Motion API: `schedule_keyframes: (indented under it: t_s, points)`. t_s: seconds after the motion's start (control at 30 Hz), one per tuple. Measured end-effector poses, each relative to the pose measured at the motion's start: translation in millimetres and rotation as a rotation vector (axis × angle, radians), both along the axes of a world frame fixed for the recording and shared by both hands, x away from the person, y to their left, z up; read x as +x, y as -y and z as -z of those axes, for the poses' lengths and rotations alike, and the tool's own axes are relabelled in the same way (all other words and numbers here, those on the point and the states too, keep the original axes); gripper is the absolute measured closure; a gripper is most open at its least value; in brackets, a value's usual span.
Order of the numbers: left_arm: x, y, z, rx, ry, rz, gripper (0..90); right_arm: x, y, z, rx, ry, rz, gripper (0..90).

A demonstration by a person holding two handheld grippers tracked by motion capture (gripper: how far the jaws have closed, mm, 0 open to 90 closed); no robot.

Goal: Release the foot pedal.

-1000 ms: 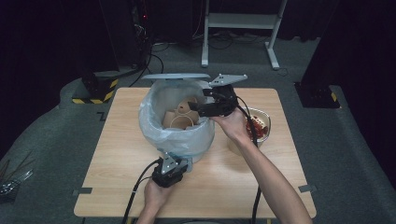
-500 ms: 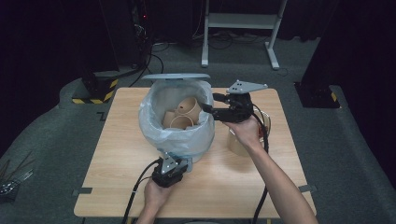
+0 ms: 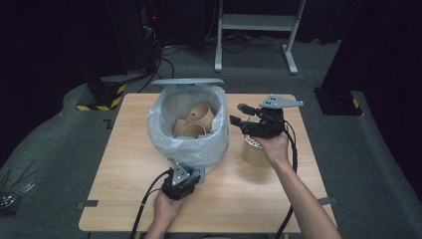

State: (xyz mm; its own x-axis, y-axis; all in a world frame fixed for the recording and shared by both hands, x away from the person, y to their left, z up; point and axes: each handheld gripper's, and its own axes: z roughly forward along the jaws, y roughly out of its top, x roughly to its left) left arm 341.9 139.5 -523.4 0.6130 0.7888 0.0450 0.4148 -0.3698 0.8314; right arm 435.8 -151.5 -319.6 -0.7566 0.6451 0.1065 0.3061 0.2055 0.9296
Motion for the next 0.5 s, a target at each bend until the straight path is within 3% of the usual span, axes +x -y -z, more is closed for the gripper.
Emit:
schedule_keyframes:
  t_s: [0.5]
  points:
    - [-0.1,0.1,0.0,0.001,0.001,0.0,61.8,-19.4,27.1,13.6,-0.004,0.019,0.038,37.0]
